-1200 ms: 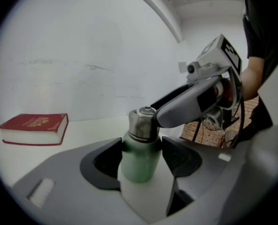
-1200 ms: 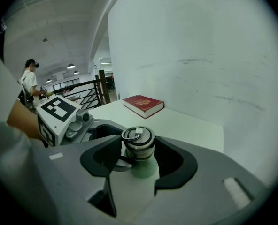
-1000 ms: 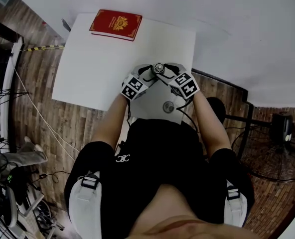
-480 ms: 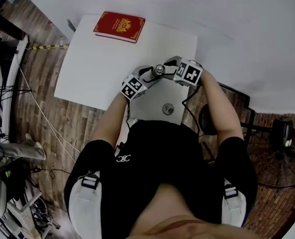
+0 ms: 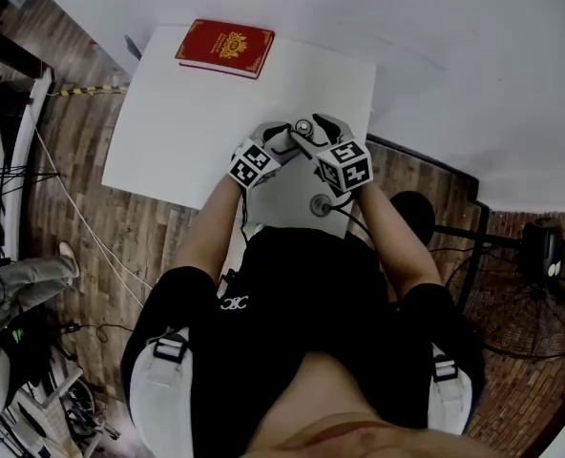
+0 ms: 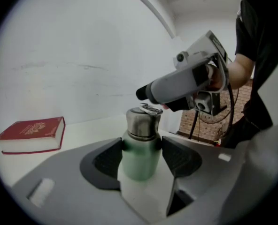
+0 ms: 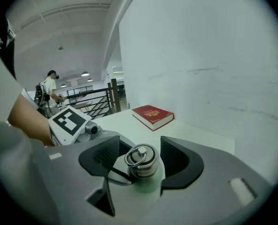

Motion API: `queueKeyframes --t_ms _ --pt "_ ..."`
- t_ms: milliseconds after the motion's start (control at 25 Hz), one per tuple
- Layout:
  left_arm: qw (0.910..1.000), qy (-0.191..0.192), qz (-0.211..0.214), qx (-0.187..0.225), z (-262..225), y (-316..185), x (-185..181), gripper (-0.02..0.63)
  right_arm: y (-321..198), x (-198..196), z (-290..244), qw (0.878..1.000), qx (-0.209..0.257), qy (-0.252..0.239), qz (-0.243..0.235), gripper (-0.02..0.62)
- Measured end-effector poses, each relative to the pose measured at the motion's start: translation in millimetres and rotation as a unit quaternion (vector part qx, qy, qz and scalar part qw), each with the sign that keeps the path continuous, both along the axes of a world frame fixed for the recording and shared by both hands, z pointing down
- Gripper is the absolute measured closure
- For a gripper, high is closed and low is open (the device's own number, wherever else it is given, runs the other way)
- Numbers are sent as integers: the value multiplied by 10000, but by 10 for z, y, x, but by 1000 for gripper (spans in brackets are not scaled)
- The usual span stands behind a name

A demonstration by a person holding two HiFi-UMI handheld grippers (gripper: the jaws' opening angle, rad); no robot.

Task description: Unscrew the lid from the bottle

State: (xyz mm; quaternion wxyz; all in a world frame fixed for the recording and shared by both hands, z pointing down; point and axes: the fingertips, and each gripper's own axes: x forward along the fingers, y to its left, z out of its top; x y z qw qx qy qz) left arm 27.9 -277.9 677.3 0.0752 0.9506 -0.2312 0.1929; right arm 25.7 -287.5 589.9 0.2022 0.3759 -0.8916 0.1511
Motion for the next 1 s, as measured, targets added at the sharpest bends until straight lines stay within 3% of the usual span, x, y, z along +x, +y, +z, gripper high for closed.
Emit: queueKeyframes --t_ms 240,400,600,800,920,1000 --pt "10000 5 13 -29 6 6 7 289 -123 23 208 9918 120 -43 1269 334" --pt "10000 17 30 -41 -2 22 6 288 -101 25 239 9916 224 149 1264 337" --pt "10000 21 35 -36 5 5 -5 288 -98 -5 261 9978 185 104 621 339" --pt "10000 11 48 -39 3 6 2 290 -59 -55 298 9969 46 465 -635 339" --pt "10000 -37 70 -58 9 12 3 290 -18 -80 360 9821 -123 891 -1653 339" --pt "9999 -44 84 -69 10 18 4 290 17 -91 395 9635 -252 1316 -2317 339"
